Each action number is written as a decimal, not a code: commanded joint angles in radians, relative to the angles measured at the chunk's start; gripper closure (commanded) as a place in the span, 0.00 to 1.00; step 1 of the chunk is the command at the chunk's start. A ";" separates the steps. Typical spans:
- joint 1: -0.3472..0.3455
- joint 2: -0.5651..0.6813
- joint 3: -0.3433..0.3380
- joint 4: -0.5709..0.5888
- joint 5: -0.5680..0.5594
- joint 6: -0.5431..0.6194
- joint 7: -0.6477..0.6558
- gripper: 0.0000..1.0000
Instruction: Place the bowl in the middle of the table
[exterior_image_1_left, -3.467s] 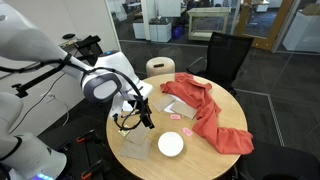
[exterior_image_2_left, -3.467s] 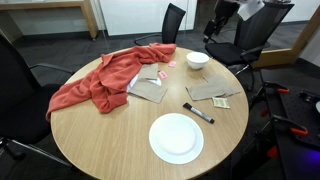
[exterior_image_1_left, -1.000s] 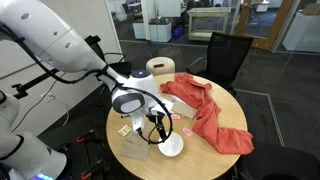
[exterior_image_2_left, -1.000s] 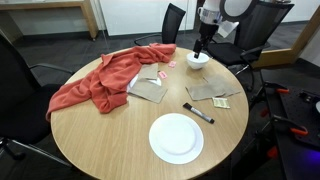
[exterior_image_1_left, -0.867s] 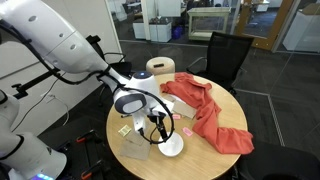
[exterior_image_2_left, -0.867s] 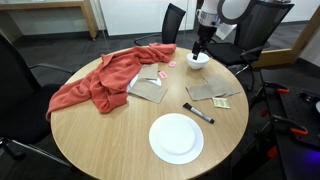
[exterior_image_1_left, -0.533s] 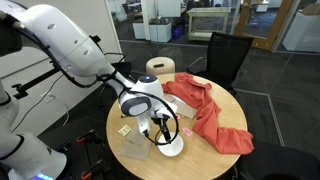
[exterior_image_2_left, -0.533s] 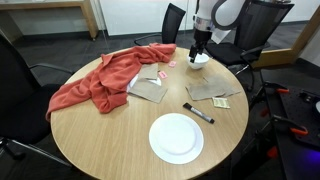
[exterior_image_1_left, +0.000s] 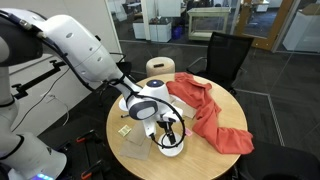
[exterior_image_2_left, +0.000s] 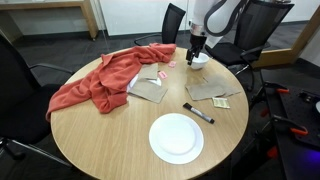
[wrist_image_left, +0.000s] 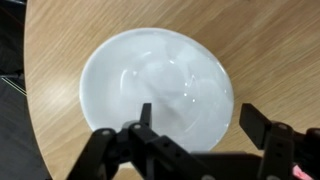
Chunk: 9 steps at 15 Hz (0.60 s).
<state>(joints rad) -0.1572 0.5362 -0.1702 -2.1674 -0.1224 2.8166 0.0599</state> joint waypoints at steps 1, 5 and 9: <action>0.020 0.035 -0.025 0.034 0.003 0.003 -0.004 0.42; 0.027 0.046 -0.032 0.043 0.001 0.002 -0.004 0.73; 0.038 0.038 -0.034 0.037 -0.002 -0.006 -0.003 1.00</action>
<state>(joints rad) -0.1435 0.5761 -0.1833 -2.1369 -0.1226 2.8166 0.0599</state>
